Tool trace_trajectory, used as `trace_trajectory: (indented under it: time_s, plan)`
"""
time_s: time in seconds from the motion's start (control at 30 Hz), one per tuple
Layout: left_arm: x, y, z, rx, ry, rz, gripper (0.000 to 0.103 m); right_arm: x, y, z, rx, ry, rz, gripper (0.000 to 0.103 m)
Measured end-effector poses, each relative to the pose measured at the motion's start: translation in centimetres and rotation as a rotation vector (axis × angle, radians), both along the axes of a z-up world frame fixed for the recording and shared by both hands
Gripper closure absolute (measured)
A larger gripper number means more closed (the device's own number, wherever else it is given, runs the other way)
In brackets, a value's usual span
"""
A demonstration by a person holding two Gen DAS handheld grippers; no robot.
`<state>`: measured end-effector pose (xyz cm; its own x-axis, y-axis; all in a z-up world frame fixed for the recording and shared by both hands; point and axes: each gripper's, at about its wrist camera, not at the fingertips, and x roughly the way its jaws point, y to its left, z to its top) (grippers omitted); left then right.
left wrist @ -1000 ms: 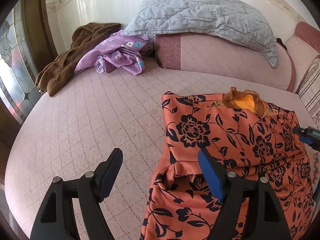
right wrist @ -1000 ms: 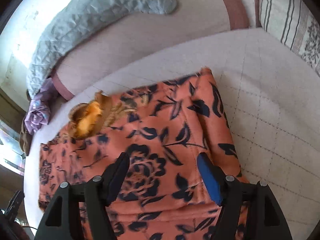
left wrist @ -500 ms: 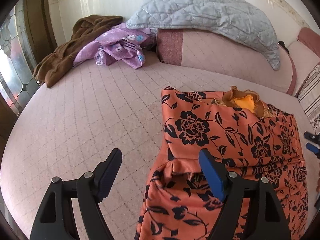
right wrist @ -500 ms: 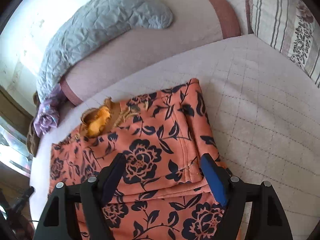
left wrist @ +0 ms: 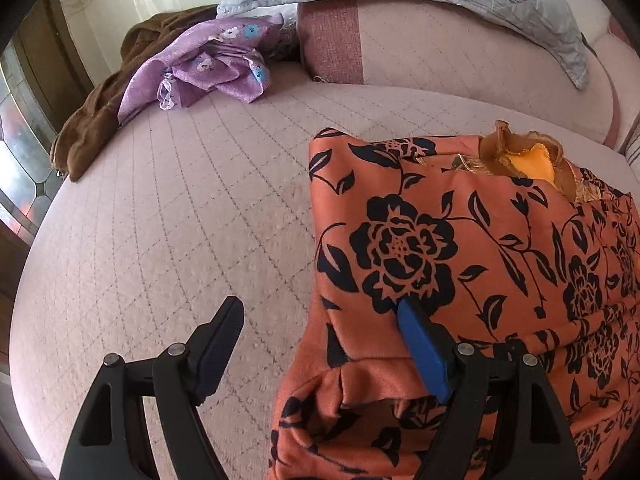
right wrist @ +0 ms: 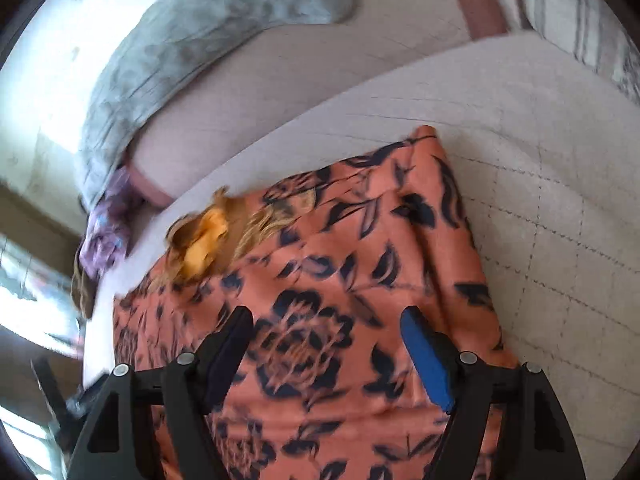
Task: Fold small clothes
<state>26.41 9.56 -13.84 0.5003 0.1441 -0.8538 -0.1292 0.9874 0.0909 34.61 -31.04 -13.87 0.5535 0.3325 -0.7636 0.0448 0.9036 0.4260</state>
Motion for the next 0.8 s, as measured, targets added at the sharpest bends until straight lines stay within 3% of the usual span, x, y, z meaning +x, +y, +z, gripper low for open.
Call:
trace_trajectory:
  time_s: [0.23,0.43,0.63,0.8]
  plan:
    - [-4.3,0.2,3.3,-0.024,-0.066,0.0,0.023,-7.9,-0.5,3.3,-0.04,-0.104,0.028,0.024]
    - [-11.9,2.2,5.9,-0.08,-0.122,-0.009,0.022,-15.7,-3.7,4.9,-0.067,-0.12,0.015,0.024]
    - [-21.9,6.1,3.8,-0.131,-0.042,0.052,0.02,-24.8,-10.0,3.0,-0.065,-0.004,-0.062,0.024]
    - [-27.9,7.5,1.6,-0.197,0.025,0.107,0.02,-29.4,-12.3,-0.4,-0.016,0.12,-0.018,0.024]
